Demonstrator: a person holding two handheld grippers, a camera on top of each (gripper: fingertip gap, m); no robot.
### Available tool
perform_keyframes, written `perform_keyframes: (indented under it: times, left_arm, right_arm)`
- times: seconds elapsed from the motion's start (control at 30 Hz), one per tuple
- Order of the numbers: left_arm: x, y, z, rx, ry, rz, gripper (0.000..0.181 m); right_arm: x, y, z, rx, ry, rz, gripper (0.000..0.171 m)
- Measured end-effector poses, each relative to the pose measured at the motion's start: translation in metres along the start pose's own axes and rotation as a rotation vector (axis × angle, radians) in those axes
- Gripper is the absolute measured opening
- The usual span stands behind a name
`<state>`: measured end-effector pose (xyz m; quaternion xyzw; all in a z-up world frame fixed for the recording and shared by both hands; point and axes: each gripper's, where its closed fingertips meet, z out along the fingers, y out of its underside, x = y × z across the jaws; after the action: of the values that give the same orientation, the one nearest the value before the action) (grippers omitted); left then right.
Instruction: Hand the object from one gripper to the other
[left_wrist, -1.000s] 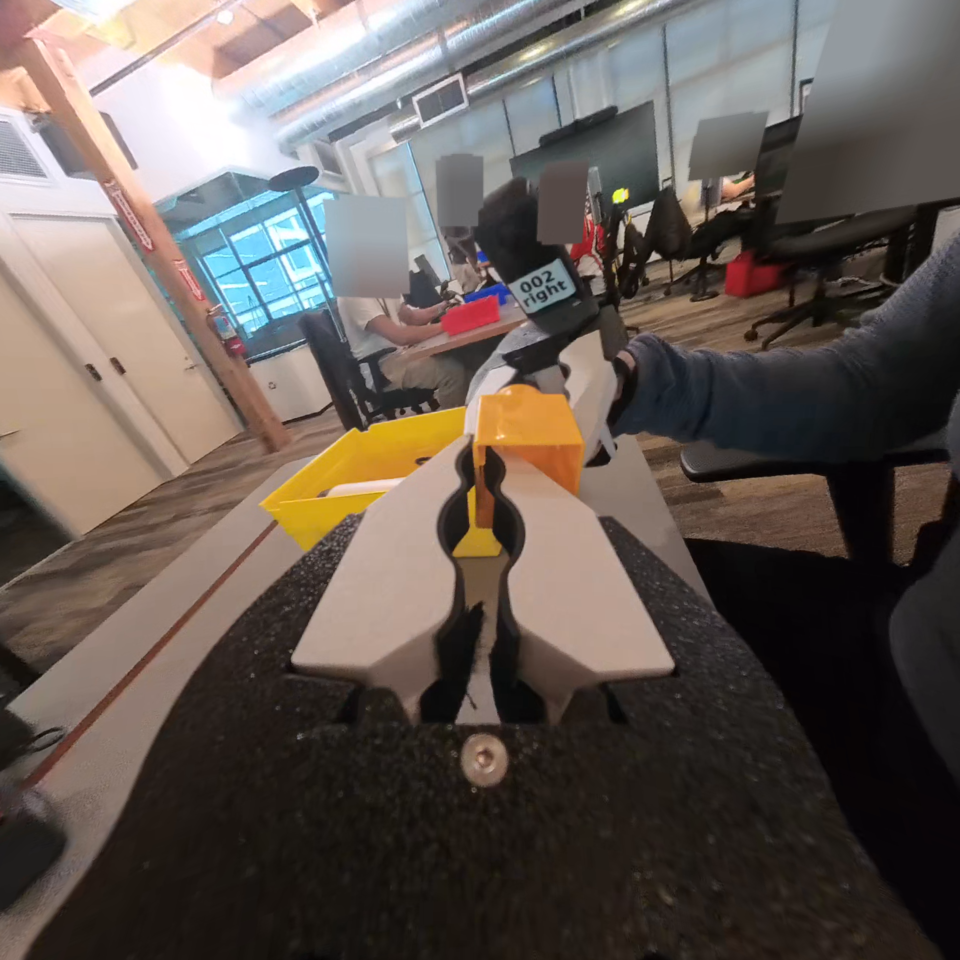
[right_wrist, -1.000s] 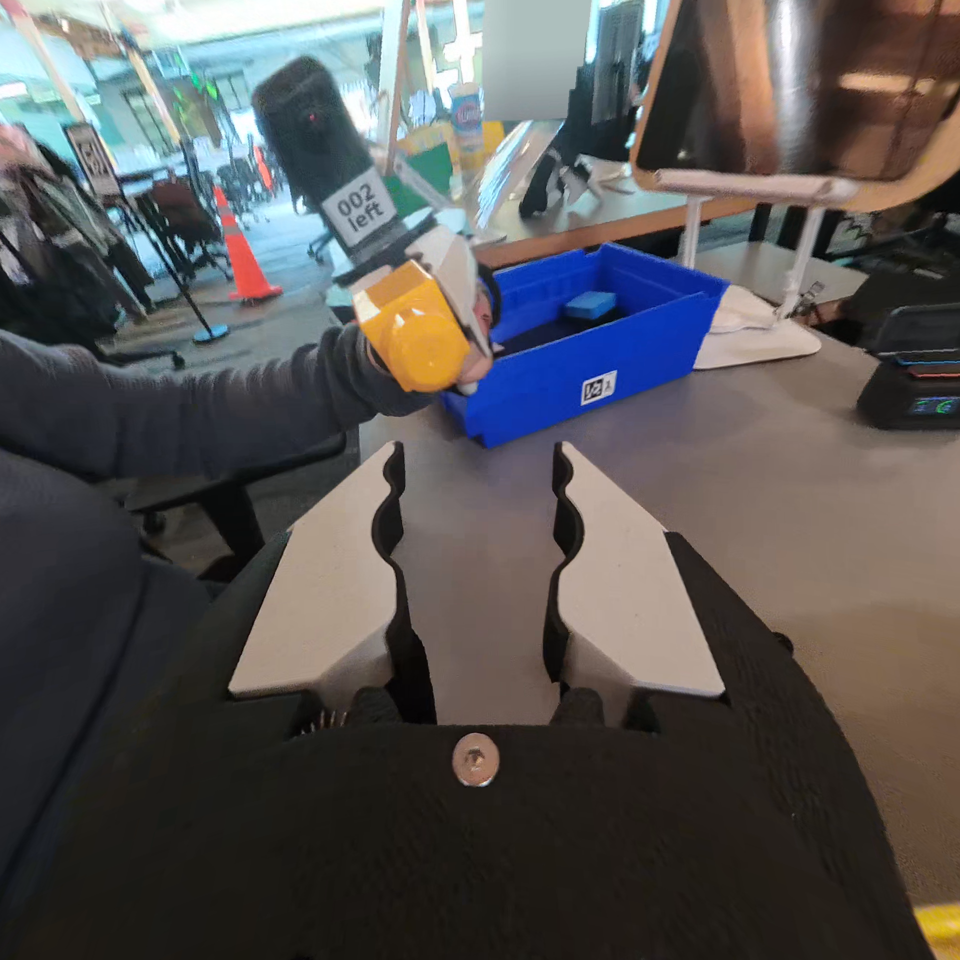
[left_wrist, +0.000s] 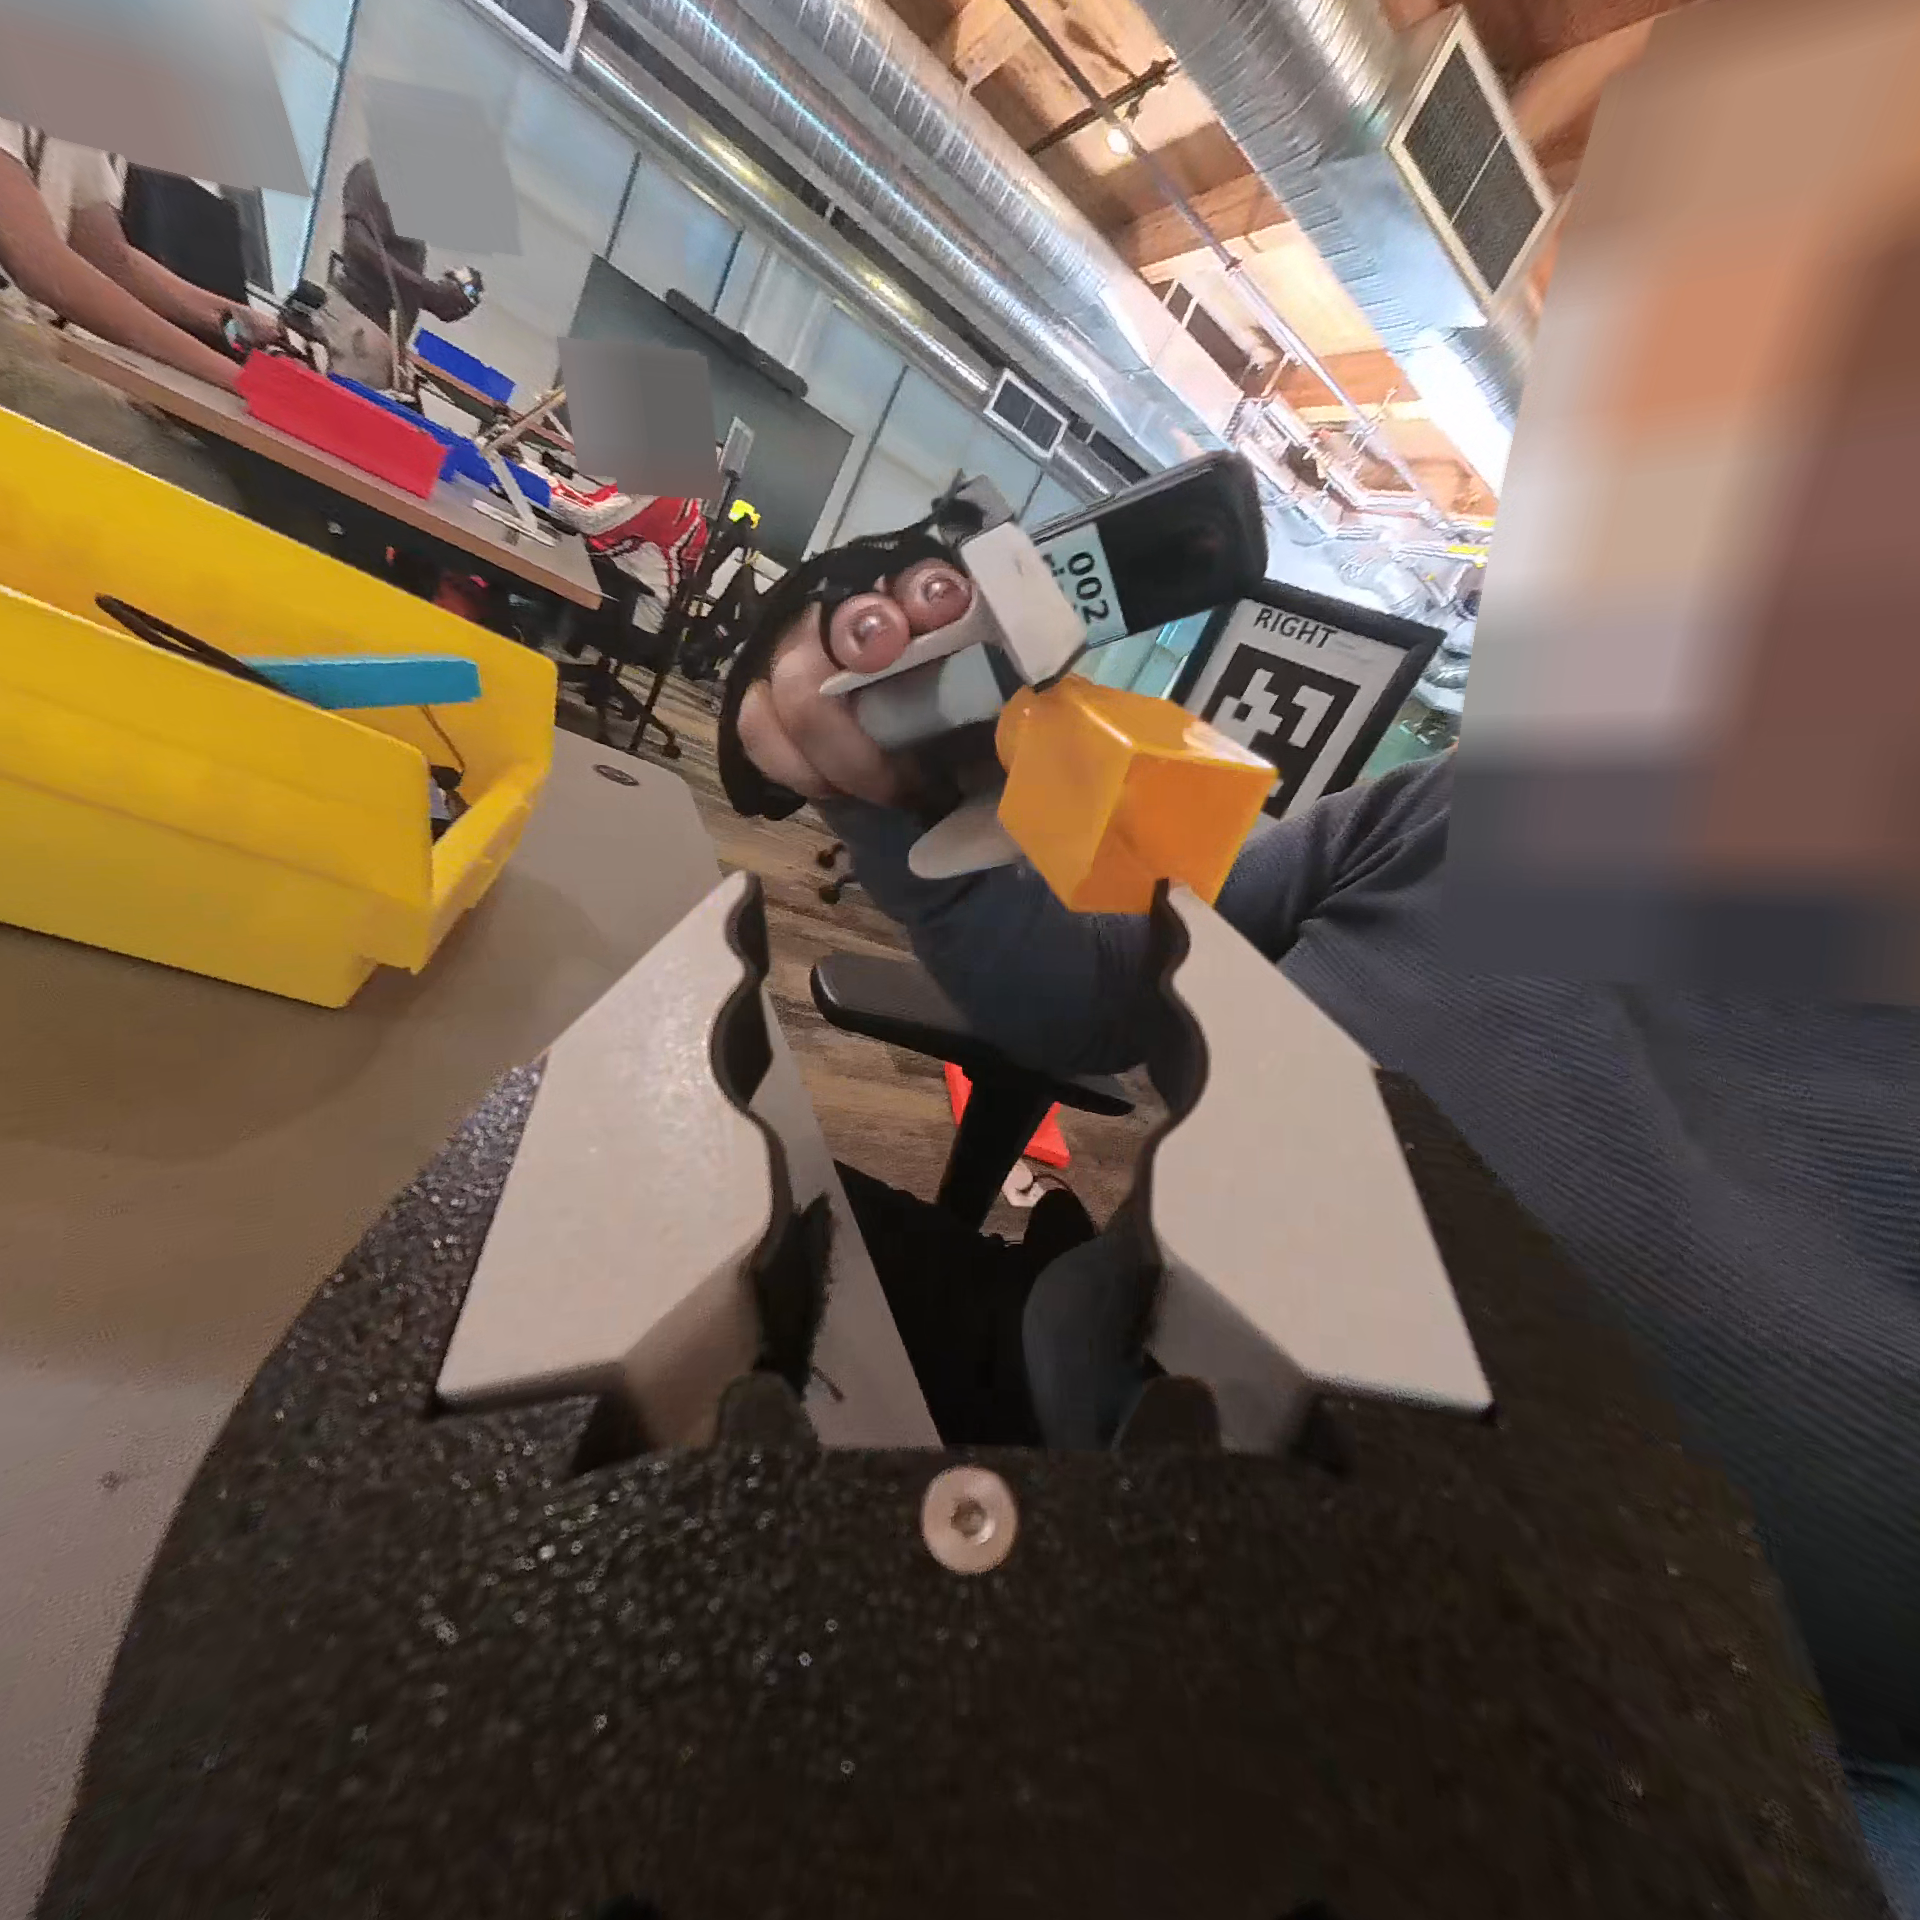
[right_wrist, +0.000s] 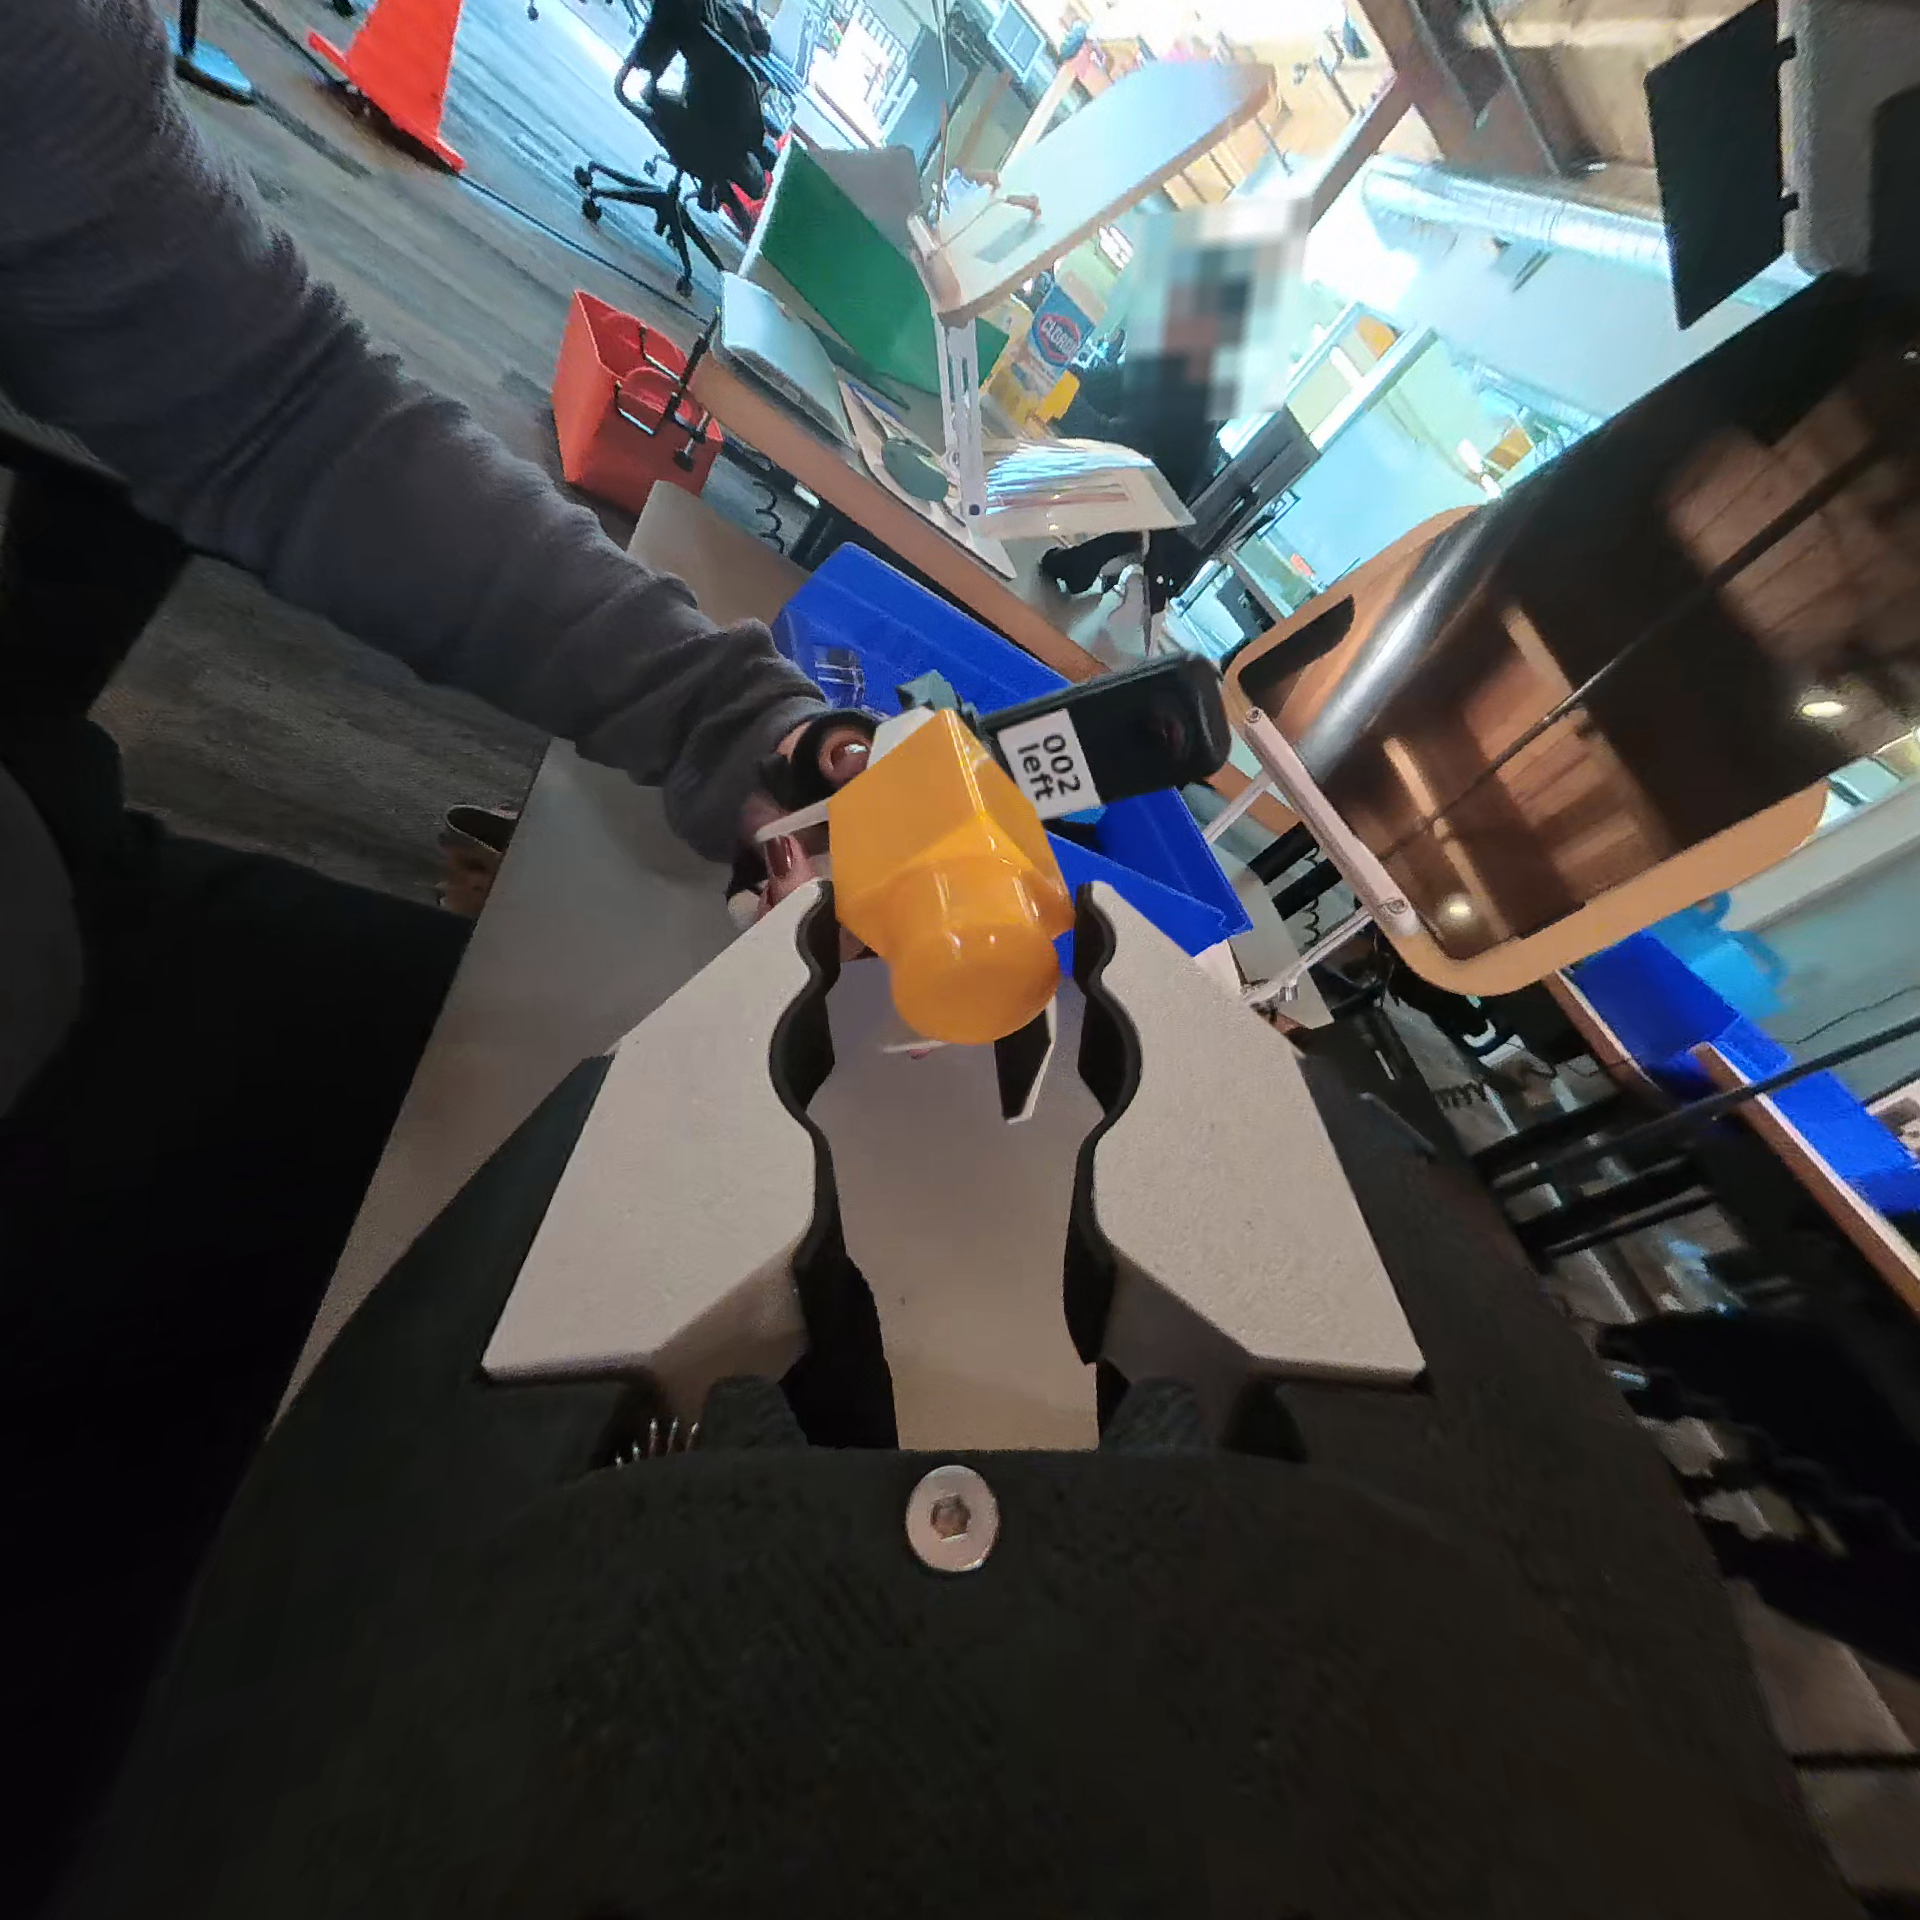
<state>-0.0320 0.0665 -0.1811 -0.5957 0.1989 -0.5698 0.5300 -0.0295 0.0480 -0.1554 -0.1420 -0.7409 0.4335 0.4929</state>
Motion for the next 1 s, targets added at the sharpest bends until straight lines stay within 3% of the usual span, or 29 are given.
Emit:
perform_keyframes:
  times: [0.03, 0.07, 0.23, 0.3, 0.4, 0.47, 0.53, 0.63, 0.73, 0.9, 1.0]
  left_arm:
    - [0.0, 0.002, 0.0, -0.009, 0.003, -0.016, 0.075]
    - [0.006, 0.003, 0.001, -0.014, 0.046, -0.021, 0.091]
    - [0.015, 0.011, 0.012, -0.051, 0.083, -0.024, 0.096]
    - [0.021, 0.007, 0.017, -0.029, 0.114, -0.027, 0.089]
    - [0.023, 0.004, 0.022, -0.004, 0.114, -0.022, 0.066]
    - [0.017, 0.003, 0.024, -0.002, 0.064, -0.004, 0.043]
    - [0.011, 0.001, 0.023, 0.004, 0.001, 0.054, 0.038]
    - [0.007, -0.01, 0.016, 0.036, -0.107, 0.236, 0.037]
    - [0.008, -0.021, 0.01, 0.02, -0.255, 0.553, 0.037]
    - [-0.002, -0.016, 0.012, -0.261, -0.565, 1.272, 0.037]
    - [0.005, -0.011, 0.021, -0.334, -0.586, 1.459, 0.037]
  right_arm:
    - [0.0, -0.001, -0.001, 0.011, -0.006, 0.009, 0.044]
    - [0.001, 0.0, -0.001, 0.017, 0.002, 0.017, 0.044]
    - [0.003, 0.007, -0.005, -0.012, 0.007, -0.016, 0.044]
    - [0.0, 0.012, -0.004, -0.069, 0.007, -0.088, 0.044]
    - [-0.006, 0.017, 0.0, -0.112, -0.009, -0.142, 0.044]
    - [-0.006, 0.02, 0.001, -0.122, -0.008, -0.124, 0.044]
    - [-0.003, 0.024, 0.001, -0.122, -0.001, -0.036, 0.045]
    - [0.005, 0.02, -0.004, -0.054, -0.035, 0.281, 0.051]
    - [0.026, 0.018, -0.013, 0.026, -0.044, 0.666, 0.051]
    - [0.01, 0.021, -0.011, 0.0, -0.249, 1.086, 0.059]
    - [0.008, 0.012, -0.004, 0.078, -0.354, 1.323, 0.054]
